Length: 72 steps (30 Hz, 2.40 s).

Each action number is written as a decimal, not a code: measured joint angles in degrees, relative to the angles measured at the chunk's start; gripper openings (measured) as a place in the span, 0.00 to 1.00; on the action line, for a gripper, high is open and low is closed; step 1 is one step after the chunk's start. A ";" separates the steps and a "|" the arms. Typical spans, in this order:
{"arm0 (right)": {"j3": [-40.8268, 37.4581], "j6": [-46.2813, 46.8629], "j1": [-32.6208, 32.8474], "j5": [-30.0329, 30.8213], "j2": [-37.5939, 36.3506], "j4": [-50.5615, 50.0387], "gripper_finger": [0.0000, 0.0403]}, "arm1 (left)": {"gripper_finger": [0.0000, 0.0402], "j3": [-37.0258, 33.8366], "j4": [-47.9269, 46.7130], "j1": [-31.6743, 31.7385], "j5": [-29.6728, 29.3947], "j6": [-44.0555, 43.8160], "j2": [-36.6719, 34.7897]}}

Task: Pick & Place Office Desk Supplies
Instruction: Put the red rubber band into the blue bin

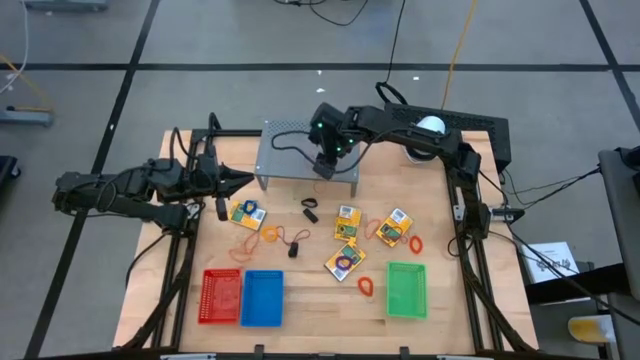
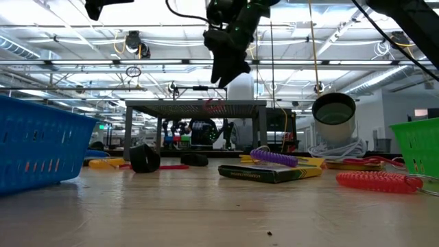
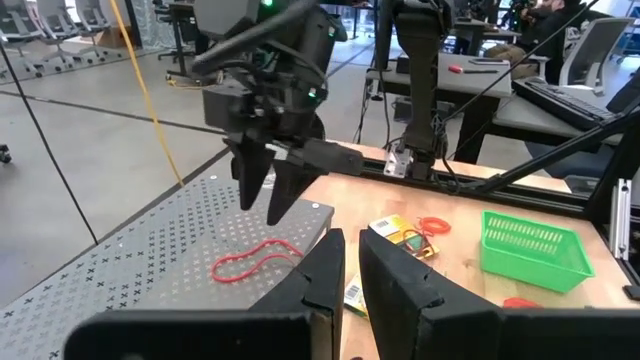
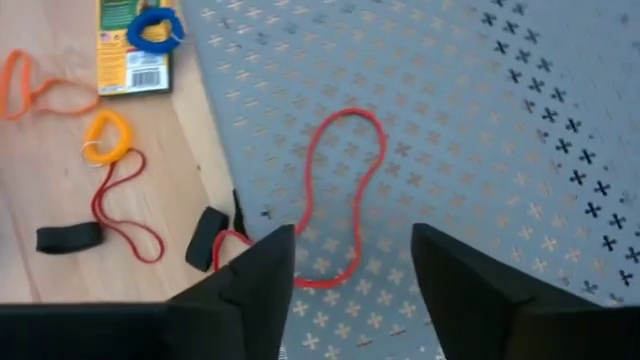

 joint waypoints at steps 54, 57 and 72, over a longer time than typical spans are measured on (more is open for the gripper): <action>-11.21 -1.17 -0.33 0.18 -0.17 8.59 0.16 | 0.10 0.00 -0.30 -0.01 0.04 -1.18 0.00; -11.26 -1.82 -0.31 -0.05 -0.13 9.30 0.07 | 0.10 0.00 0.02 -0.02 0.02 -1.22 0.00; -11.37 -4.29 -0.19 -0.60 -0.55 11.27 0.00 | 0.10 0.00 0.06 -0.01 -0.02 -0.88 -0.06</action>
